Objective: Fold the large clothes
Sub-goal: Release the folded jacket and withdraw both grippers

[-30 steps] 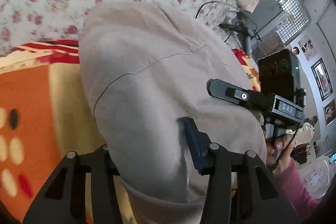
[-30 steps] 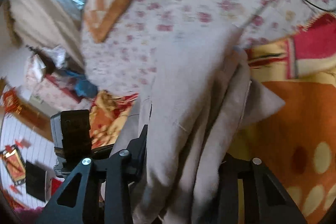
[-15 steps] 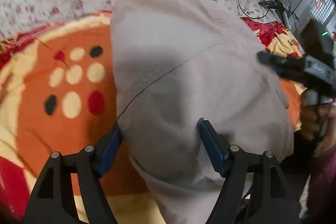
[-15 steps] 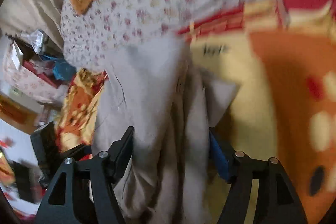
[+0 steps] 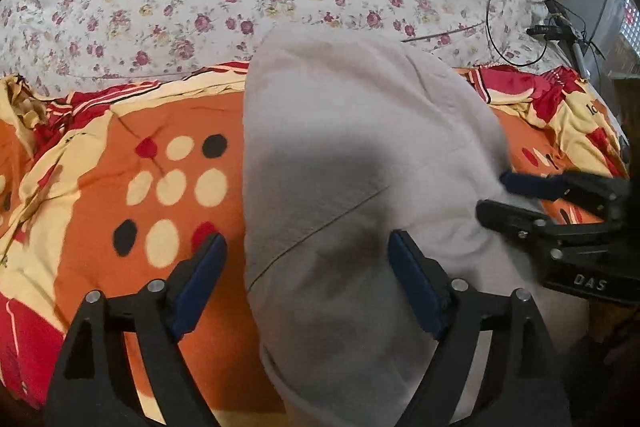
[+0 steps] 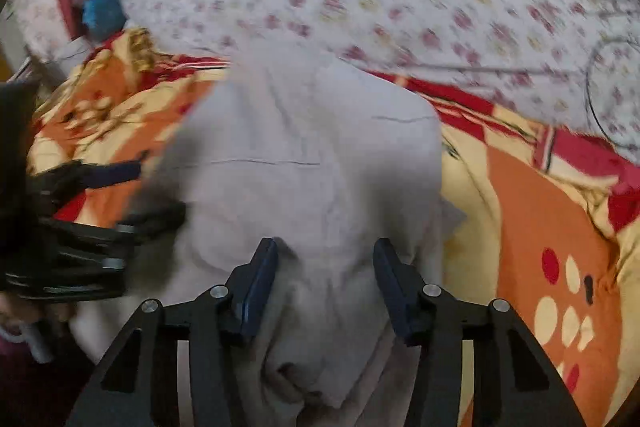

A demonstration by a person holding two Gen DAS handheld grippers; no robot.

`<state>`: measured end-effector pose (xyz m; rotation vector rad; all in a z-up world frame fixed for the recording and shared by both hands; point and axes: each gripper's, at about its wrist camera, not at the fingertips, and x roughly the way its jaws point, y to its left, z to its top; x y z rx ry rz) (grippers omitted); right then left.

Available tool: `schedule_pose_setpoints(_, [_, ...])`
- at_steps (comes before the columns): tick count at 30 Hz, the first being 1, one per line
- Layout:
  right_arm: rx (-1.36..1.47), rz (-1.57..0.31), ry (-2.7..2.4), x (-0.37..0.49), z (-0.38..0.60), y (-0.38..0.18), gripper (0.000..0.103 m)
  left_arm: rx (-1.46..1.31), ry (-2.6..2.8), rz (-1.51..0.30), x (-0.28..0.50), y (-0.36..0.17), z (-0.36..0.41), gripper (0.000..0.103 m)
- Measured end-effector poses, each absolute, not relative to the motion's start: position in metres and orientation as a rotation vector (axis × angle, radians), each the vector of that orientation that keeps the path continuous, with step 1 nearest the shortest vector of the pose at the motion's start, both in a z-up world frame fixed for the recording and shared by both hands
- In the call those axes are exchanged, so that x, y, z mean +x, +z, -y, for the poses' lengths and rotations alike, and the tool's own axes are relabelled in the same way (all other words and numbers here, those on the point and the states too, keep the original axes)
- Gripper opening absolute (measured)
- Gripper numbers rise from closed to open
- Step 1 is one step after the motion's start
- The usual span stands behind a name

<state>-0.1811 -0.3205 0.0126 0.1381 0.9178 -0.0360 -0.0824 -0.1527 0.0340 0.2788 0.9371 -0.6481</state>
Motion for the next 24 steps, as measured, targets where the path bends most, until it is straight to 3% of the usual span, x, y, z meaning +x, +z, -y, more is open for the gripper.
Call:
schedule_pose_setpoints(15, [0.265, -0.802, -0.052, -0.227, 0.314, 0.044, 0.061, 0.215, -0.596, -0.874, -0.102, 0.056, 0.14, 0.084])
schedule_pose_setpoints(17, [0.259, -0.782, -0.088, -0.233, 0.312, 0.05, 0.068, 0.198, -0.593, -0.858, -0.107, 0.061, 0.136, 0.084])
schedule_pose_setpoints(24, [0.238, -0.727, -0.203, -0.249, 0.304, 0.063, 0.079, 0.191, -0.566, -0.785, -0.124, 0.081, 0.129, 0.084])
